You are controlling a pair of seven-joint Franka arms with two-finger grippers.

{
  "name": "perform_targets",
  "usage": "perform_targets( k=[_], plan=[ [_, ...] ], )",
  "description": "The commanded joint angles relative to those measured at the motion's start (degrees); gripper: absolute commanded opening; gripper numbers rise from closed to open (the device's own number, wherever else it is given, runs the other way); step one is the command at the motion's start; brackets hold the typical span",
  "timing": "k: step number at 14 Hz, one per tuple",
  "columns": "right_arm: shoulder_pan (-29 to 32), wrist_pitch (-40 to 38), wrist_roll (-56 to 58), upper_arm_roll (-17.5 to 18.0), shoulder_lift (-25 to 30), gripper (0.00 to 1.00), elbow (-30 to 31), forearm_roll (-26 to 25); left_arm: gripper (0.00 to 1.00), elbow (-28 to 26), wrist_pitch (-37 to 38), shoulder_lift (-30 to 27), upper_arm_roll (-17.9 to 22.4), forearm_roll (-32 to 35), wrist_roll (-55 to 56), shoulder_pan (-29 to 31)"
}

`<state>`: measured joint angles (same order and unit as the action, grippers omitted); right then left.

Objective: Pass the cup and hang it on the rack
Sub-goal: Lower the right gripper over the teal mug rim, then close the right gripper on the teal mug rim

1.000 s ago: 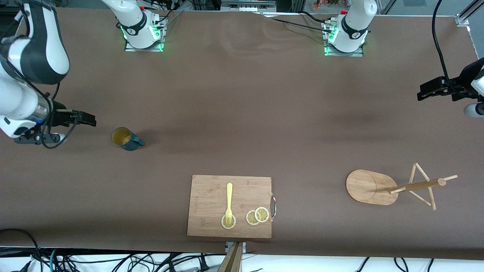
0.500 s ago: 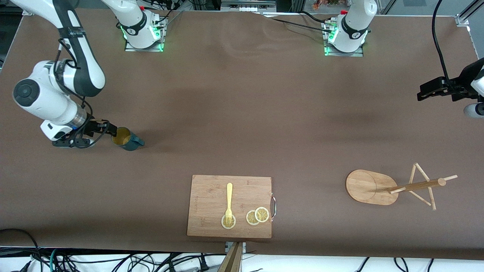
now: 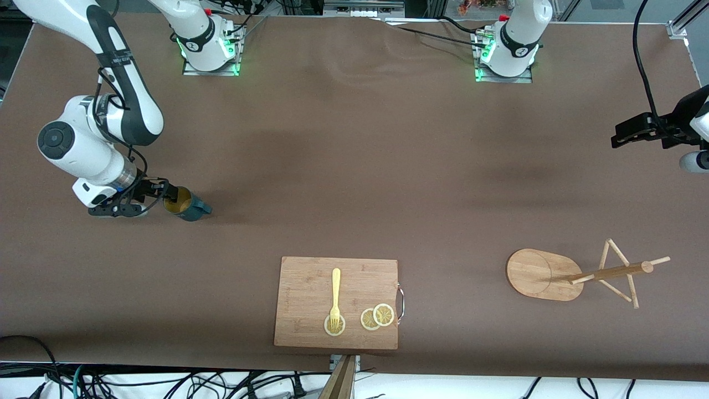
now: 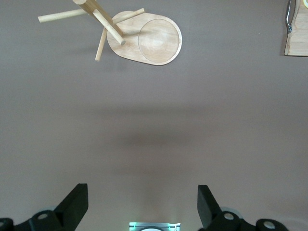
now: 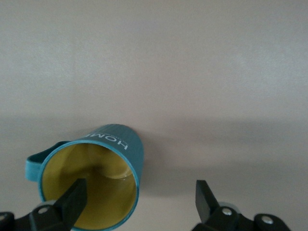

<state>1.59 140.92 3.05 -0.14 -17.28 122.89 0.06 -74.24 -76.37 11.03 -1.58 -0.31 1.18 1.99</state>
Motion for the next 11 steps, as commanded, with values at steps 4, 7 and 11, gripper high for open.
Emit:
perform_targets(
  k=[4, 7, 11],
  plan=[
    [0.26, 1.12, 0.73, 0.14, -1.17, 0.26, 0.07, -0.23, 1.00, 2.17, 0.52, 1.01, 0.08, -0.21, 0.23, 0.12],
    [0.08, 0.76, 0.91, 0.14, -1.70, 0.00, -0.01, -0.23, 1.00, 2.17, 0.52, 1.10, 0.08, -0.21, 0.32, 0.03],
    [0.00, 0.50, 1.52, 0.31, -1.88, 0.00, -1.59, -0.23, 1.00, 2.17, 0.52, 1.10, 0.08, -0.21, 0.14, 0.12]
  ],
)
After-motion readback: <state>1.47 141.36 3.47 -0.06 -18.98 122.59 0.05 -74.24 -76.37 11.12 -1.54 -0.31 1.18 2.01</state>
